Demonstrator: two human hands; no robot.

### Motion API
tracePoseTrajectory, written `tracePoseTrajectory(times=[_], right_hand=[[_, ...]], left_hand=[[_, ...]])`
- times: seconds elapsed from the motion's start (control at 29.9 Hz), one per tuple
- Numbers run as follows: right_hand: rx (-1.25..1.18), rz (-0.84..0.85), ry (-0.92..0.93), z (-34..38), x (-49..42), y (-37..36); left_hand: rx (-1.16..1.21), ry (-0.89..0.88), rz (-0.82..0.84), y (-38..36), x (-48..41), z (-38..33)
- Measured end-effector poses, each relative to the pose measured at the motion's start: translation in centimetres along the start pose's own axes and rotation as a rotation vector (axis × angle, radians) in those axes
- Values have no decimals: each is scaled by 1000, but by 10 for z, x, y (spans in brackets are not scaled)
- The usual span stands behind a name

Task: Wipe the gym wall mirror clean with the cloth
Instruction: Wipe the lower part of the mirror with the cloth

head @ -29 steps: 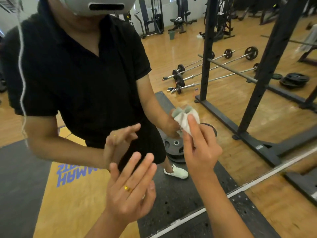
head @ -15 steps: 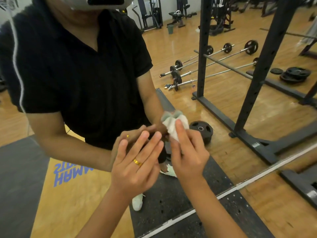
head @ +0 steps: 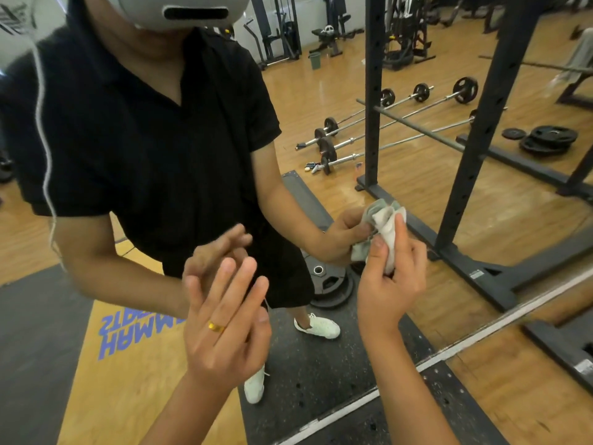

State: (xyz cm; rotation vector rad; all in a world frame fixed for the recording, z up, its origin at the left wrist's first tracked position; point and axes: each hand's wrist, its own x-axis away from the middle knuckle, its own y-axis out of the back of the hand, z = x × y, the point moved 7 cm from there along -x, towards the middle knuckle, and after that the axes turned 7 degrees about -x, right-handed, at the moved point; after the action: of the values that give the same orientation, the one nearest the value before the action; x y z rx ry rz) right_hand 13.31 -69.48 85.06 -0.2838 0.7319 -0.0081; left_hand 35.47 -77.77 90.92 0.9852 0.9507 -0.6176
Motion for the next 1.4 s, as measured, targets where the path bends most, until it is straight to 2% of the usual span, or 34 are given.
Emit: tracePoseTrajectory(times=[0.17,0.33,0.4,0.5,0.6,0.77,0.87,0.94,1.0,1.07,1.1,1.17,1.27,1.3,1.34,1.4], right_hand=[[-28,73,-16,1,-3,1],[-91,115,-35,6,2,-1],[-95,175,49,19,13,-9],[-58,277,296,39,15,-19],[-9,261,420,41,-29,-15],[-30,-18,119,15,-118,5],[-77,12,51,20,-89,-2],[-90,134,169,33,-60,-11],[-36,243,372,41,-52,-15],[31,296,526,39,-65,-13],[59,272,537,34,-76,-8],[77,145,393,18,-103,4],[13,-85,43,2,-118,12],[-8,-120,-6,5,-111,9],[-26,-114,-6,11,-101,3],[-43,-1,123,27,-79,-8]], left_hand=[[64,-71,1,-11,-48,-31],[-166,-62,27,-45,-62,-35],[-188,-57,-17,-47,-60,-34],[-175,-45,-31,-47,-61,-34],[-211,-50,-6,-49,-60,-34],[-248,-35,-15,-51,-60,-34],[-229,-27,-28,-51,-61,-34],[-223,-32,-25,-50,-60,-35],[-212,-40,-16,-49,-61,-35],[-199,-47,-11,-50,-61,-34],[-199,-49,-10,-51,-61,-34],[-206,-21,26,-51,-63,-34],[-217,68,150,-47,-69,-35],[-182,56,122,-44,-73,-40],[-123,26,54,-41,-78,-48],[1,-16,-101,-41,-87,-60]])
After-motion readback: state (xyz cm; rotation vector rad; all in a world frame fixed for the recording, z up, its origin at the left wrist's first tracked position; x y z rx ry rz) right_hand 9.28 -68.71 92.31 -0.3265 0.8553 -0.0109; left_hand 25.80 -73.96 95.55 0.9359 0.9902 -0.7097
